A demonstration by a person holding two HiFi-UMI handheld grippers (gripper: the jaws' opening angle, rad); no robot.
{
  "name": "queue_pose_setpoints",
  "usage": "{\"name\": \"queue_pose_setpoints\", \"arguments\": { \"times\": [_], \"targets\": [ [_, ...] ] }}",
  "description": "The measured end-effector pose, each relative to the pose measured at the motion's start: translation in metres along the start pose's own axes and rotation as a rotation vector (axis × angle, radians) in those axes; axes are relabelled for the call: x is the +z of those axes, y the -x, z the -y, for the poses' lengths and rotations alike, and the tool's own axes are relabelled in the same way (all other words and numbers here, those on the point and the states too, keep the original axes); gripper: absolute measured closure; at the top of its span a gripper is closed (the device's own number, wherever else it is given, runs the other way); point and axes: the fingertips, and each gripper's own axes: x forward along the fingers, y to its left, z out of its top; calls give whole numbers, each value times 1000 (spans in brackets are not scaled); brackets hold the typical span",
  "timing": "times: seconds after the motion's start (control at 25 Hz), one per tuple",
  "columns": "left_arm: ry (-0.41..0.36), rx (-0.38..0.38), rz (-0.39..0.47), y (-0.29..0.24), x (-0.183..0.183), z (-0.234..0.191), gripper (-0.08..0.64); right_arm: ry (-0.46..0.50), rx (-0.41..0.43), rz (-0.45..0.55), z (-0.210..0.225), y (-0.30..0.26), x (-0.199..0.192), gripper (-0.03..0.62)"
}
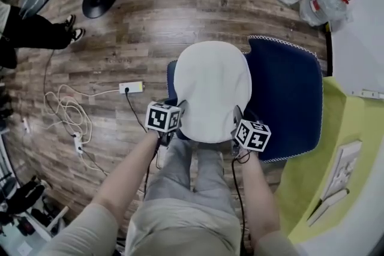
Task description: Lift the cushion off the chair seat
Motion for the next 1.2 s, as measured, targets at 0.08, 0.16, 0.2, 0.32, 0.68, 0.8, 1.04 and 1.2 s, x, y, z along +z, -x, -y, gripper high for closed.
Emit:
{"name": "queue_pose_setpoints", "arguments": {
  "times": [0.08, 0.16, 0.2, 0.32, 0.68, 0.8, 1.04, 1.2],
  "targets": [
    [1, -10, 26, 23, 7, 8, 459, 20, 9, 30, -13, 22, 14, 489],
    [-4, -14, 47, 46, 15, 15, 457, 39, 19, 57, -28, 46, 27, 489],
    [-9, -15, 56, 58, 19, 19, 457, 47, 21, 70, -35, 58, 33, 489],
    [-30, -20, 91, 94, 33, 35, 457, 57, 22, 114, -53, 98, 51, 488],
    [-123, -50, 236, 215, 80, 96, 457, 84, 73, 289, -102, 223, 106, 483],
    [-155, -57, 292, 254, 97, 113, 457, 118, 91, 352, -119, 261, 128, 482],
    [-214, -74, 414, 330, 130, 147, 457, 174, 117, 478, -154, 337, 170, 479],
    [-275, -83, 499, 383, 152, 170, 457, 178, 142, 565, -176, 386, 195, 474]
  ]
}}
